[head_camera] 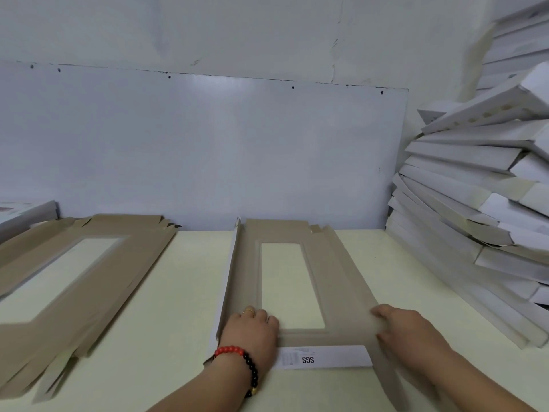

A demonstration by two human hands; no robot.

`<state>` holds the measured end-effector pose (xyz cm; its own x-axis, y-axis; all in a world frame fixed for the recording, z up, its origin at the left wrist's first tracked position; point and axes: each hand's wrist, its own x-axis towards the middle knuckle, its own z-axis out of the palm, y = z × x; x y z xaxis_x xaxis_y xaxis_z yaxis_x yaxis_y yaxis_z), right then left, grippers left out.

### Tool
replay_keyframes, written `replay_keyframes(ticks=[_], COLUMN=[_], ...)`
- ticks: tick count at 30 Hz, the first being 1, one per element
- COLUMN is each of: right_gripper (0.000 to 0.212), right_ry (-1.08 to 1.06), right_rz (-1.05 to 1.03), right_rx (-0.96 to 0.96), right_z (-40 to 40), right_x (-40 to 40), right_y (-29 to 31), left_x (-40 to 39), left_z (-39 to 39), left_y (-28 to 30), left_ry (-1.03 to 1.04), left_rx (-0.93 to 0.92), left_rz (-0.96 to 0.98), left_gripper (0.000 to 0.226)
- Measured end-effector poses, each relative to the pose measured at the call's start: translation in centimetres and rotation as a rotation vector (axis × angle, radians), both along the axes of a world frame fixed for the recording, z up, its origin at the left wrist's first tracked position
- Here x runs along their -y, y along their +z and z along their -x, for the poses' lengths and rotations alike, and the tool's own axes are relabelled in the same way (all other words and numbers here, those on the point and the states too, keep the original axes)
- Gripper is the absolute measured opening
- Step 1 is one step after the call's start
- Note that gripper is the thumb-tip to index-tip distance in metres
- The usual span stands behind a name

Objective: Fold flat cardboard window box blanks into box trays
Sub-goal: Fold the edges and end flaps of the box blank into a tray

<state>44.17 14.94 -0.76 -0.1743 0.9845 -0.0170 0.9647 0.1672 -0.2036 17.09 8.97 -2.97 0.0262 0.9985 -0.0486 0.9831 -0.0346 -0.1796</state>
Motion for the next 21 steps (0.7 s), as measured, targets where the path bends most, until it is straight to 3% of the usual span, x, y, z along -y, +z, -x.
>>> replay_keyframes(ticks=[3,5,6,8,11,14,16,19,21], right_gripper=[0.051,0.034,0.02,0.019,0.024,0.021,0.026,0.022,0.024], right_ry=[-0.011,0.004,0.017,0.059,0.128,0.191,0.248,0.381,0.354], right_rz=[0.066,0.1,0.122,0.153,0.318,0.633,0.759,0.483,0.309], right_rx=[0.019,0.058,0.065,0.026,-0.35,-0.745,-0.796,-0.553,-0.555], right_z=[1.0,2.4,3.1,4.5,6.9,9.0,9.3,8.9,8.4], right_x=[0.0,0.5,1.0,2.2,4.4,6.1,6.8,7.0,6.7], right_y=[0.3,0.5,0.9,1.7,2.3,2.4,1.9,0.7,0.4], left_x=[0.1,0.3,0.4,0.7,1.0,1.1,0.7,0.1,-0.2], left_z=[-0.2,-0.6,-1.0,-2.0,-4.0,-4.5,-4.0,-3.0,-2.9], left_y=[0.2,0.2,0.3,0.9,2.2,2.8,3.1,3.3,3.3], left_ry=[-0.013,-0.011,-0.013,-0.031,-0.103,-0.036,0.014,0.053,0.081], left_rx=[0.054,0.148,0.193,0.288,0.439,0.765,0.858,0.754,0.688], left_rz=[-0.039,-0.085,-0.094,-0.097,-0.063,0.075,0.159,0.195,0.191], left_gripper=[0.035,0.032,0.04,0.056,0.078,0.078,0.07,0.065,0.066])
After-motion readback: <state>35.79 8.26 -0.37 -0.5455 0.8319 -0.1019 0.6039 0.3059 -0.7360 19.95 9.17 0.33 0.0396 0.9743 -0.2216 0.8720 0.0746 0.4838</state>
